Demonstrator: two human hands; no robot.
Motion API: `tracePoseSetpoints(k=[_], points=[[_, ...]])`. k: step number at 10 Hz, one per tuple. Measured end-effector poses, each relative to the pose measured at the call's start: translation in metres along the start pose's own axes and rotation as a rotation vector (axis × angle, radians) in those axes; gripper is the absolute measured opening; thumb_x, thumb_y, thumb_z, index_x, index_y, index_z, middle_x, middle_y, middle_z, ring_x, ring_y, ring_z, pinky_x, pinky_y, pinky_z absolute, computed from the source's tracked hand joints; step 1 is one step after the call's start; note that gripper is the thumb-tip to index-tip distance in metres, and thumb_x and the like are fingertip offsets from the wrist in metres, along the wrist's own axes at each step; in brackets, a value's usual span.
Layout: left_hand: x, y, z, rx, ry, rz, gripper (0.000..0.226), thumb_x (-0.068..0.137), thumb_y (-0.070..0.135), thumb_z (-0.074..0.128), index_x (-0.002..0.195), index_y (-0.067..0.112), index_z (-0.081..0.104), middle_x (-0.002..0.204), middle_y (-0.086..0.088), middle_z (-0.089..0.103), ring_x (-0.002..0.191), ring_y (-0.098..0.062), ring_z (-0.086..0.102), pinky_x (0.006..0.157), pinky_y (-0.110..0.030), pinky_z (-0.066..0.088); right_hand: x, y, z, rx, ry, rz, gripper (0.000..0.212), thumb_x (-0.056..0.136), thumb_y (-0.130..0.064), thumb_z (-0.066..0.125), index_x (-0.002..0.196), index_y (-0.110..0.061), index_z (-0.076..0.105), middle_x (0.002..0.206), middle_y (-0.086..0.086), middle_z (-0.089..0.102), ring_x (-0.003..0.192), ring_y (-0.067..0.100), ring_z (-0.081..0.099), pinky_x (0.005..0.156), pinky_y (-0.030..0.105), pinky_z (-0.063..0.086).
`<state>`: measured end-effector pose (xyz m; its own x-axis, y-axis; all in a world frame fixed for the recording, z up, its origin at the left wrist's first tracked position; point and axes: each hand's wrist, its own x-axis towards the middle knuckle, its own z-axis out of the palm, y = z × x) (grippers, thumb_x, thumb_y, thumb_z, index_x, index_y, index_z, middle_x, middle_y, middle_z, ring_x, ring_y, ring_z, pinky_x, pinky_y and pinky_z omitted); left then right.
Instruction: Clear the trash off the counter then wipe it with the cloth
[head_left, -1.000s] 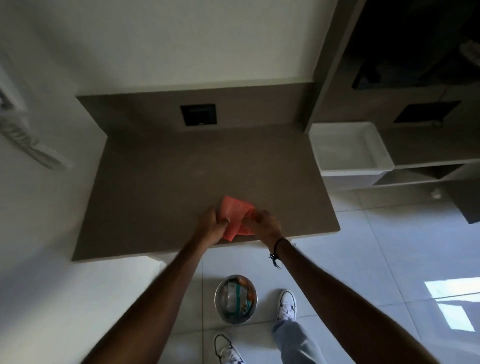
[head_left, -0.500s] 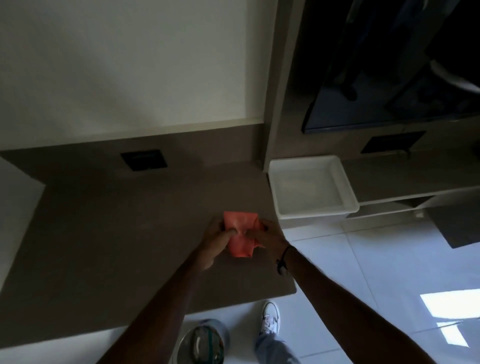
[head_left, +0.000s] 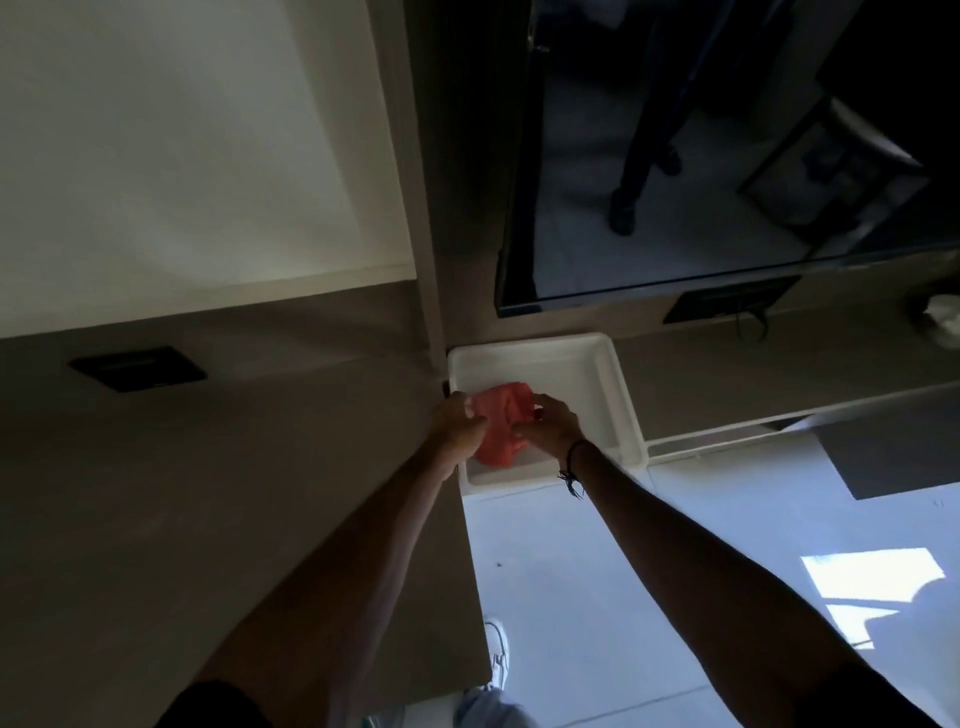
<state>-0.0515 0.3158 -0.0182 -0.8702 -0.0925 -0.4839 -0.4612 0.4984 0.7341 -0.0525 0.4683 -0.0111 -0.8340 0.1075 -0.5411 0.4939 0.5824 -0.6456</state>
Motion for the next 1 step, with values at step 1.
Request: tracePoseSetpoints(k=[1], points=[[-0.0018,-0.0016,-0.0124,0.082,0.067,0.067,0.017,0.091,0.0,0.06,0.105,0.003,0.07,0.104,-0.019,0.073,0.099,-0.031,0.07,0.088,-0.04,0.059,-0.0038,-0.0078,-0.0064,-0.081,0.025,-0.018,0.058,0.079,-0.02,0.072,0.135,-0.018,0.057,0.128,0.008,0.067,0.12,0.028,0.061,0.1,0.036,0.05]])
